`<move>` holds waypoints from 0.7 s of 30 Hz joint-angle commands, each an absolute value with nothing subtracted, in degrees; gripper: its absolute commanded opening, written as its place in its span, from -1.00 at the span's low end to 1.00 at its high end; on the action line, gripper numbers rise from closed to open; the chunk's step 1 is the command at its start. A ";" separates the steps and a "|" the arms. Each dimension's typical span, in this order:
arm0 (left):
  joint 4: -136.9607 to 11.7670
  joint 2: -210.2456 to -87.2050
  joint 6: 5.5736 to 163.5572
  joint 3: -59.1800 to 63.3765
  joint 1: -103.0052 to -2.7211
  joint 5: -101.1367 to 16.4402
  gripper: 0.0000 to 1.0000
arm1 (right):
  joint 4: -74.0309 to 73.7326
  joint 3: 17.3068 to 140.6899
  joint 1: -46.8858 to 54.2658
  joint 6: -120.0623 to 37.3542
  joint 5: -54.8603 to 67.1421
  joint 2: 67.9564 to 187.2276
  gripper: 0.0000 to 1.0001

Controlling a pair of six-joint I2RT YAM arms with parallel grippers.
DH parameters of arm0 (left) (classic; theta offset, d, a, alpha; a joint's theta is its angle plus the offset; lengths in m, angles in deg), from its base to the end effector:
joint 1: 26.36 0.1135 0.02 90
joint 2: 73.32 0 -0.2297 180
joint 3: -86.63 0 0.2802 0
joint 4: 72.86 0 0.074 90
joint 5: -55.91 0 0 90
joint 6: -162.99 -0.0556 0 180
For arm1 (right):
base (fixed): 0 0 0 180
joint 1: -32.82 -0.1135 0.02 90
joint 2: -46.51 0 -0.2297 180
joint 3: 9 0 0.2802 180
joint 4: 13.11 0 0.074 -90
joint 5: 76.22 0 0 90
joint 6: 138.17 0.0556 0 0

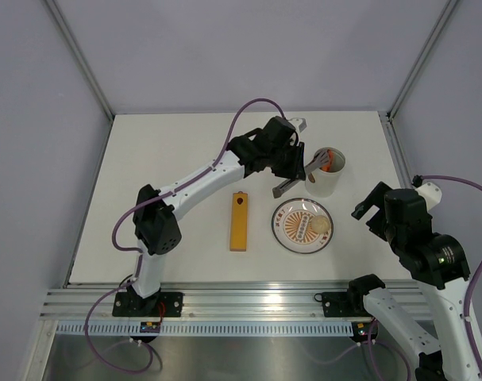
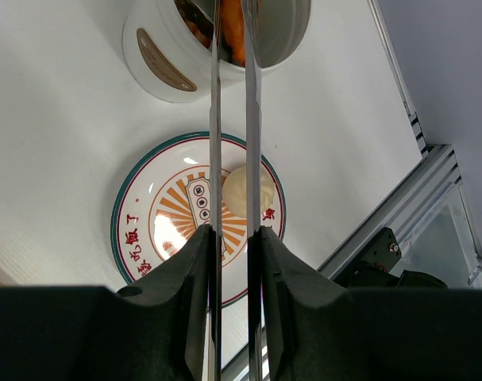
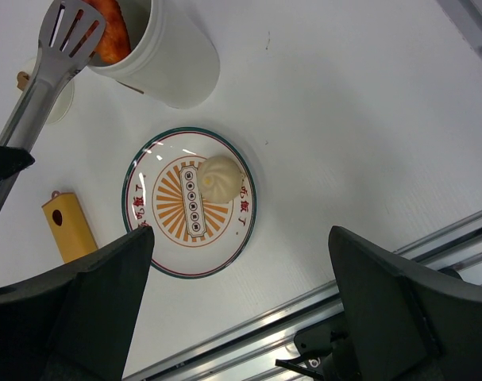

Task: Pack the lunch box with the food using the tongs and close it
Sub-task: Place the fake food in the packing box.

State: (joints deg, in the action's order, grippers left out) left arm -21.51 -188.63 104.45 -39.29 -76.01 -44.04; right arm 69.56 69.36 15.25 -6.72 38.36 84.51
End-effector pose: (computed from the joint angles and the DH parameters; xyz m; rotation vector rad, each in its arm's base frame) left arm 0.3107 -0.3805 0.2887 0.4834 2.4015 -0.8915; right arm 0.1449 0.0216 0.3525 0.6684 2.1278 0.0624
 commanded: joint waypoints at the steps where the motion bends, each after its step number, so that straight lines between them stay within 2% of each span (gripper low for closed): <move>1: -24.81 -188.28 103.40 -42.72 -75.58 -45.51 -0.44 | 70.53 70.60 15.06 -5.81 40.06 84.39 0.99; 2: -24.81 -188.19 103.31 -42.72 -75.50 -45.43 -0.32 | 70.45 70.60 15.15 -5.81 40.15 84.31 0.99; 5: -24.72 -187.93 102.96 -43.06 -75.58 -45.42 -0.18 | 70.62 70.60 15.15 -5.81 40.06 84.22 0.99; 21: -27.00 -184.95 101.90 -42.19 -75.58 -48.59 -0.23 | 70.62 70.34 15.15 -5.19 39.80 83.51 0.99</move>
State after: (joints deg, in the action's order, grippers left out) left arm -21.80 -188.73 103.01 -40.03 -75.88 -46.01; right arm 70.67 69.36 15.25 -6.30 38.36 83.96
